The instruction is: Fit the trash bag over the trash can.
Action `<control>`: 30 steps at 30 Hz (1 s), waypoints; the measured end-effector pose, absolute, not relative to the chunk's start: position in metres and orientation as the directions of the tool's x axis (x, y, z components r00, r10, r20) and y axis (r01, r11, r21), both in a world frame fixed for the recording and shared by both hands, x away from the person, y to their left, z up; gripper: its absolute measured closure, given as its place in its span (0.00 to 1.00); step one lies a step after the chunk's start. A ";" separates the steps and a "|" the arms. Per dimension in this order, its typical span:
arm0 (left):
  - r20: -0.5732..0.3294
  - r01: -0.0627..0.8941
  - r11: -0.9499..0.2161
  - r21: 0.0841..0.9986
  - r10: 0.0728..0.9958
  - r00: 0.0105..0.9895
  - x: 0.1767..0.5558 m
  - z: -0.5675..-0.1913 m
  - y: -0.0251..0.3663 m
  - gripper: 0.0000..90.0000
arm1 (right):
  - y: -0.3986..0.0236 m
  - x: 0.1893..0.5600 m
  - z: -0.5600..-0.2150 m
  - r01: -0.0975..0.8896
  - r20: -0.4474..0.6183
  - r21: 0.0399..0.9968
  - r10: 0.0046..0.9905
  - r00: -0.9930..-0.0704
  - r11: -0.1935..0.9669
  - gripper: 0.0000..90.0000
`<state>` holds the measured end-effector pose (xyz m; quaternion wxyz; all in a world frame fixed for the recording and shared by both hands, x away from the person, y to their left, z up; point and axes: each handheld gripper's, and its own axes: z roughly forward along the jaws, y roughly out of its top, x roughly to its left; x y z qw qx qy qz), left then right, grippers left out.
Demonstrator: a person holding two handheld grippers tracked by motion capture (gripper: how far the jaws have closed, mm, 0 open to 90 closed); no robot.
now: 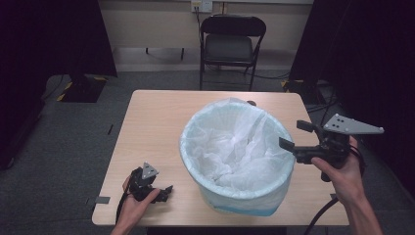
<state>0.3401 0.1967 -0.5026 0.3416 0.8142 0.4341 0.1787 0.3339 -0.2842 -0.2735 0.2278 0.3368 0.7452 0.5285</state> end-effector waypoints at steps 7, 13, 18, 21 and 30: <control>-0.006 0.585 -0.389 0.712 0.829 0.559 0.340 -0.503 0.197 0.00 | -0.311 0.322 -0.279 0.263 0.020 0.950 0.808 -0.589 0.169 0.16; -0.005 0.585 -0.390 0.712 0.829 0.559 0.340 -0.503 0.197 0.00 | -0.328 0.320 -0.304 0.311 0.041 0.939 0.850 -0.525 0.146 0.16; -0.006 0.585 -0.389 0.712 0.830 0.558 0.340 -0.503 0.197 0.00 | -0.335 0.328 -0.338 0.379 0.076 0.916 0.870 -0.487 0.132 0.16; -0.007 0.586 -0.388 0.712 0.830 0.558 0.340 -0.503 0.197 0.00 | -0.339 0.331 -0.354 0.407 0.094 0.906 0.882 -0.462 0.117 0.16; -0.008 0.591 -0.381 0.711 0.836 0.548 0.340 -0.503 0.198 0.00 | -0.353 0.338 -0.408 0.509 0.115 0.855 0.922 -0.370 0.097 0.15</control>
